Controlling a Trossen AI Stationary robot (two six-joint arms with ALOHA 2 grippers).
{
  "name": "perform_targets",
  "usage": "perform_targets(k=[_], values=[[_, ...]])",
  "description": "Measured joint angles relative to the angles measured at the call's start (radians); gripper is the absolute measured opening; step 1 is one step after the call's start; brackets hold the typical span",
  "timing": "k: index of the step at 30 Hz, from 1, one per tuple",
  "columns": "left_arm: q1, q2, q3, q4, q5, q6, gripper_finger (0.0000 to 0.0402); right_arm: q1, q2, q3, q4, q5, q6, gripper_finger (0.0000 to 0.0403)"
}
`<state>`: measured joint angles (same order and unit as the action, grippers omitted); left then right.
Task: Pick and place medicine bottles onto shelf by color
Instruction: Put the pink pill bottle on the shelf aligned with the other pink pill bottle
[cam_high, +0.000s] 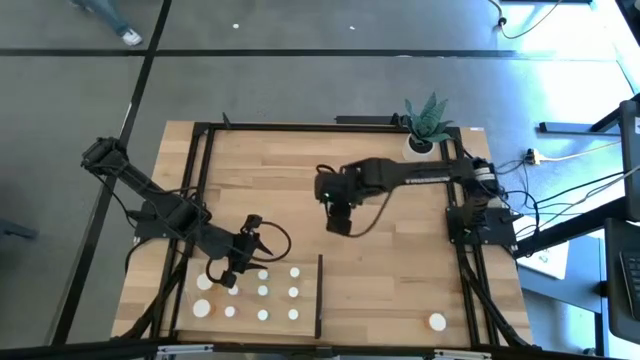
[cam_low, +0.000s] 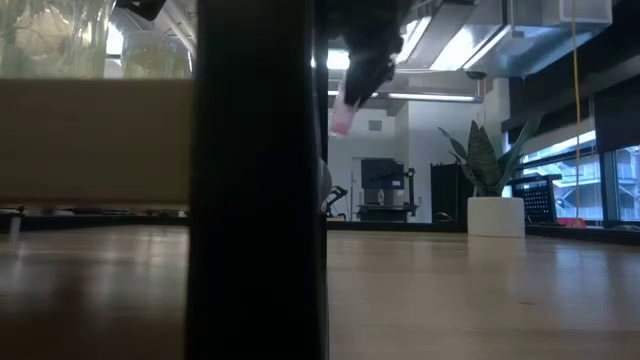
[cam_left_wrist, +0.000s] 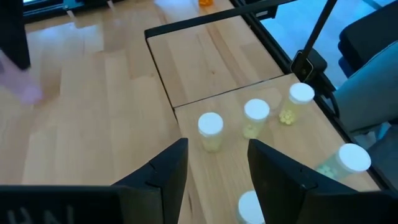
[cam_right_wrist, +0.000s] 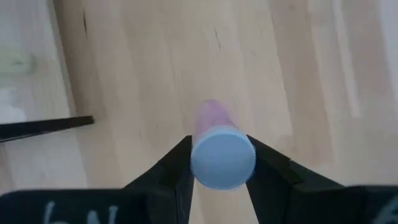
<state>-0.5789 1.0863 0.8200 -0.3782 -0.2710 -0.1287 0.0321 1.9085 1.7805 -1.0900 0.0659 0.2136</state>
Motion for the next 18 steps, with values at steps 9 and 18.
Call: perform_targets(k=[9,18], values=[[0.001,0.0,0.0,-0.004,-0.04,0.002,0.016,-0.071,0.137,0.0,0.04,-0.017,-0.013,0.0126],[0.022,0.0,0.0,-0.004,-0.042,0.007,0.016,-0.101,0.255,0.0,0.047,-0.017,-0.058,0.0126]])
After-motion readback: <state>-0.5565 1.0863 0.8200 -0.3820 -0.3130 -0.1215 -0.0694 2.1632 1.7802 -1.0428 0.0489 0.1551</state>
